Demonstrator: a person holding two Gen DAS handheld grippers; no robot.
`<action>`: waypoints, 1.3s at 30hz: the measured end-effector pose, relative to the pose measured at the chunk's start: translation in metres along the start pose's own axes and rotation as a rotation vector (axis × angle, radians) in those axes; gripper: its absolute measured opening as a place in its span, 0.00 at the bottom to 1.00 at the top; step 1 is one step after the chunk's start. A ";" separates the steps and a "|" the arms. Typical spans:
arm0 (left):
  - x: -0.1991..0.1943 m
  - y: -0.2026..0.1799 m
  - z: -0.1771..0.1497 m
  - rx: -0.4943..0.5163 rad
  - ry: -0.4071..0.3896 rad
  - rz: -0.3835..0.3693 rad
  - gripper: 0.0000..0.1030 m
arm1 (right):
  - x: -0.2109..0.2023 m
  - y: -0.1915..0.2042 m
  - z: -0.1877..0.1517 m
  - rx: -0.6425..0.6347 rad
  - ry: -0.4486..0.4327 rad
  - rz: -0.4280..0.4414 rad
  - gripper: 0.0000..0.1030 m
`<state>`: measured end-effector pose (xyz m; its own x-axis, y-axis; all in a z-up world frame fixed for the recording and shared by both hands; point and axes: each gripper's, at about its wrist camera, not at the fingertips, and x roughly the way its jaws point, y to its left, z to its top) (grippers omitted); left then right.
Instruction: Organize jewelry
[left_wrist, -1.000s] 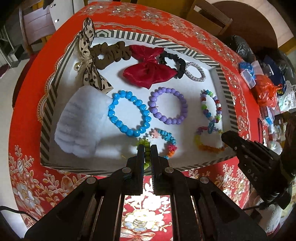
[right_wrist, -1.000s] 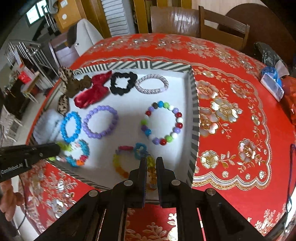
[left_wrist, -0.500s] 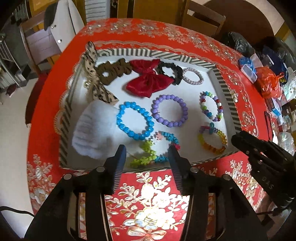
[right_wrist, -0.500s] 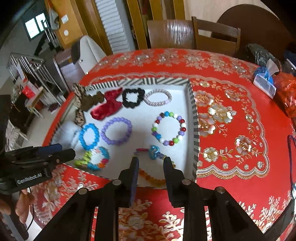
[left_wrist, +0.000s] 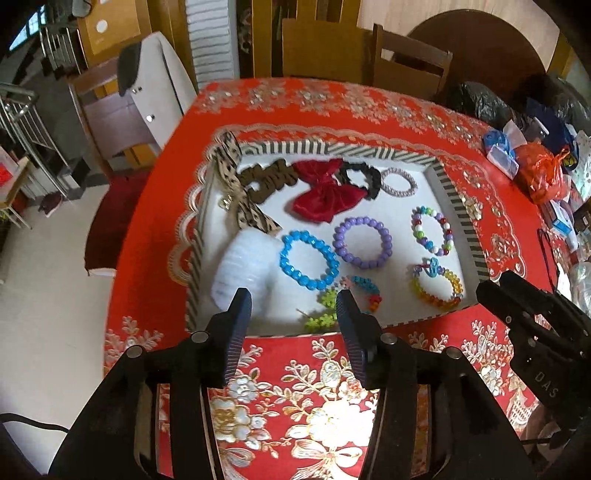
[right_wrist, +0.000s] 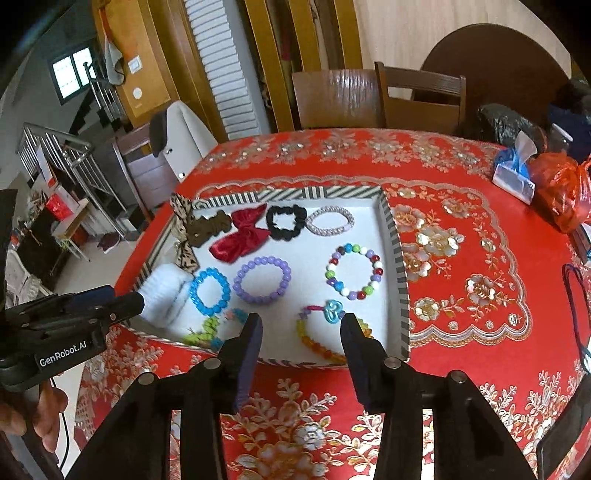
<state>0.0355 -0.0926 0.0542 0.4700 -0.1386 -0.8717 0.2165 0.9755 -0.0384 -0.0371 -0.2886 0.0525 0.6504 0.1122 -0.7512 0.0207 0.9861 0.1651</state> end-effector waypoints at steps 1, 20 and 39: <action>-0.004 0.001 0.000 0.003 -0.012 0.005 0.46 | -0.002 0.002 0.001 -0.001 -0.007 0.003 0.45; -0.038 0.009 0.002 0.007 -0.138 0.085 0.46 | -0.019 0.021 0.010 -0.032 -0.060 0.017 0.55; -0.037 0.002 0.006 0.013 -0.156 0.121 0.46 | -0.009 0.012 0.012 -0.028 -0.035 0.014 0.56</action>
<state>0.0239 -0.0868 0.0898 0.6197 -0.0458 -0.7835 0.1604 0.9846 0.0693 -0.0341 -0.2791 0.0692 0.6769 0.1222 -0.7259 -0.0098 0.9875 0.1571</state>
